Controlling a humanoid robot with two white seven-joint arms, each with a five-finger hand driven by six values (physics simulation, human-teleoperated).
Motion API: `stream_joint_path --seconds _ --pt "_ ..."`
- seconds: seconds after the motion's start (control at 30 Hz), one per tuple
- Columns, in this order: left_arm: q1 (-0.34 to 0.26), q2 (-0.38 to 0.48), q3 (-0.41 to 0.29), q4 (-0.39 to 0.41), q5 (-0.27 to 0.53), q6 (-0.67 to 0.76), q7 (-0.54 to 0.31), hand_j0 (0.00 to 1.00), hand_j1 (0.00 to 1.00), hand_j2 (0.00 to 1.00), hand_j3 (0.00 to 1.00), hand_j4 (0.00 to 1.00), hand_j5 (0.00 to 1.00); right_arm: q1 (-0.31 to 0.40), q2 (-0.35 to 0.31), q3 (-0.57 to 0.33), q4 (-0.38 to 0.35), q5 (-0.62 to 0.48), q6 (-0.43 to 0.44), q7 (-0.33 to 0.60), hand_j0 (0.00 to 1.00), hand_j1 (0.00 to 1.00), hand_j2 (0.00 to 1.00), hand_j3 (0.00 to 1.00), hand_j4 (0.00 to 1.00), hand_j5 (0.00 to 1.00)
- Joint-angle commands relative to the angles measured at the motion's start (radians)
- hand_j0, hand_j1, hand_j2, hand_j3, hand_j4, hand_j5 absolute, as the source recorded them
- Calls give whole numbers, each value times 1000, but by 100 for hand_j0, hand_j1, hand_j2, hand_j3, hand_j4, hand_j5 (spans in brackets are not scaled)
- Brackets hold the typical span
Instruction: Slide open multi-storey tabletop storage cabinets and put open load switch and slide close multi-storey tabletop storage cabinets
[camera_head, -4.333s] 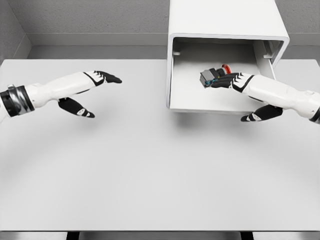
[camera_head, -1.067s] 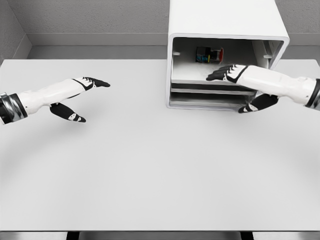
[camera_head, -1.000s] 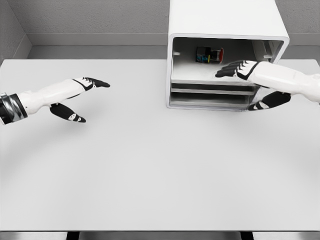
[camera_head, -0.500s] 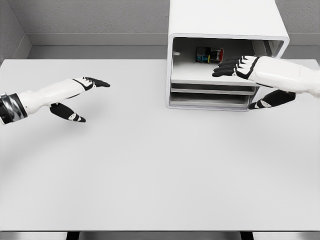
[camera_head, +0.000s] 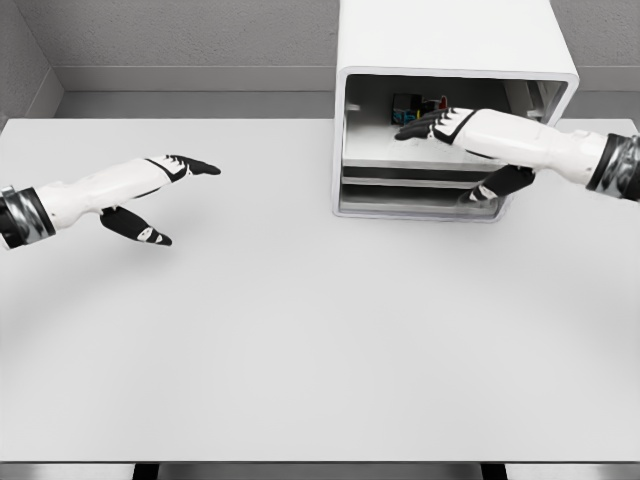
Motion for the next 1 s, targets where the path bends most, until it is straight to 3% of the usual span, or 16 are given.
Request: stream_joint_path --seconds 0.0,0.97 --pt "-2 1 1 0 7 1 0 100 100 100 100 100 100 -2 8 1 32 -1 2 3 100 100 100 100 100 100" --pt "-2 1 3 3 7 1 0 100 100 100 100 100 100 -95 134 36 238 1 2 58 100 100 100 100 100 100"
